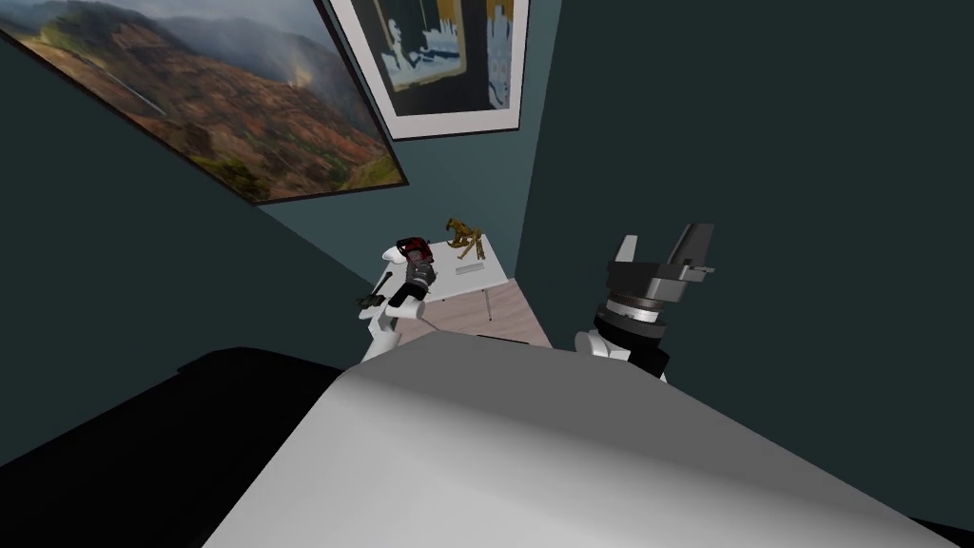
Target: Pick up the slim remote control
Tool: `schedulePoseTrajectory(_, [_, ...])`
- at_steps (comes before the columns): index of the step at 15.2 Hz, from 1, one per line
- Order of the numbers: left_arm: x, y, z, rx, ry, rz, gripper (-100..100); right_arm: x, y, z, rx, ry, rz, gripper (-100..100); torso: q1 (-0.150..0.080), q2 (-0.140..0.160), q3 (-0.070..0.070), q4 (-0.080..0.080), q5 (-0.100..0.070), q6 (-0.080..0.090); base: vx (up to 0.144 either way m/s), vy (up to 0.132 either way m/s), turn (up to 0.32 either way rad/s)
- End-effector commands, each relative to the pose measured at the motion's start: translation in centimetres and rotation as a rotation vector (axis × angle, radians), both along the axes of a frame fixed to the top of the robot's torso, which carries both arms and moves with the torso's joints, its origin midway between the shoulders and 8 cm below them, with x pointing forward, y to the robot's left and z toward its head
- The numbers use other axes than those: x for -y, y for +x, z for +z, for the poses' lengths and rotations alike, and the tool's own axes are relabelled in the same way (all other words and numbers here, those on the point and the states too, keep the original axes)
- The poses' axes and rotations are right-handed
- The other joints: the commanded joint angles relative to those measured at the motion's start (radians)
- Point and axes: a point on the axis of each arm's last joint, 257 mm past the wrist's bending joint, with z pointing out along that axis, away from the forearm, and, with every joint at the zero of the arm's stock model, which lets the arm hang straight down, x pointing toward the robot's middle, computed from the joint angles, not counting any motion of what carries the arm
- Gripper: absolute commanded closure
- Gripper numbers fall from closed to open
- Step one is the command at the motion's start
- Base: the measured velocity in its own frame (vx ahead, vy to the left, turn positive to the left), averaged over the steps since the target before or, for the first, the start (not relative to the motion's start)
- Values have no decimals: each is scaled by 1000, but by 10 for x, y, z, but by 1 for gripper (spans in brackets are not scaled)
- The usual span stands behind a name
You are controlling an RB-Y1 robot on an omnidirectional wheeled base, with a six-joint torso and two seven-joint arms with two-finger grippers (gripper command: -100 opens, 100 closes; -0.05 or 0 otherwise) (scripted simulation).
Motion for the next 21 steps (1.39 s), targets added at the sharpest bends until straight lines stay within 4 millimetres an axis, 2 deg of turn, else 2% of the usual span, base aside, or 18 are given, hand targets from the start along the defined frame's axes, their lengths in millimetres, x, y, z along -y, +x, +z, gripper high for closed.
schedulePoseTrajectory(1, [-20, 1, -9, -46, -12, 31, -100, 0, 0, 0, 0, 0, 0, 0, 0, 0, 0, 0, 0, 0, 0, -23, -182])
schedulePoseTrajectory(3, [-22, -1, -18, -83, -16, 40, -100, 0, 0, 0, 0, 0, 0, 0, -1, 0, 0, 0, 0, 1, 1, -23, -175])
schedulePoseTrajectory(4, [-40, -1, -22, -110, -29, 67, -100, 0, 0, 0, 0, 0, 0, 0, 0, 0, 0, 0, 0, 0, 3, -35, -220])
schedulePoseTrajectory(7, [-42, -4, -32, -152, -34, 79, -100, 0, 0, 0, 0, 0, 0, 0, -1, 0, 0, 0, 0, 0, 5, -24, -96])
schedulePoseTrajectory(8, [-60, -4, -35, -178, -50, 107, -100, 0, 0, 0, 0, 0, 0, 0, 0, 0, 0, 0, 0, 0, 8, -27, -175])
schedulePoseTrajectory(11, [-62, -9, -46, -221, -56, 119, -100, 0, 0, 0, 0, 0, 0, 0, -1, -1, 0, 0, 0, 0, 7, -20, -116])
schedulePoseTrajectory(12, [-80, -10, -48, -244, -74, 148, -100, 0, 0, 0, 0, 0, 0, 0, 0, 0, 0, 0, 0, 0, 11, -26, -220])
schedulePoseTrajectory(15, [-81, -15, -58, -289, -80, 160, -100, 0, 0, 0, 0, 0, 0, 0, 0, -1, 0, 0, 0, 0, 9, -17, -101])
schedulePoseTrajectory(16, [-99, -18, -60, -312, -101, 190, -100, 0, 0, 0, 0, 0, 0, 0, 0, 0, 0, 0, 0, 0, 8, -22, -170])
schedulePoseTrajectory(19, [-100, -24, -70, -355, -107, 202, -100, 0, 0, 0, 0, 0, 0, 0, 0, -1, 0, 0, 0, 0, 10, -18, -116])
schedulePoseTrajectory(20, [-116, -27, -72, -381, -131, 234, -100, 0, 0, 0, 0, 0, 0, 0, 0, 0, 0, 0, 0, 0, 16, -29, -182])
schedulePoseTrajectory(21, [-117, -30, -75, -398, -133, 238, -100, 0, 0, 0, 0, 0, 0, 0, 0, -1, 0, 0, 0, 1, 20, -32, -242])
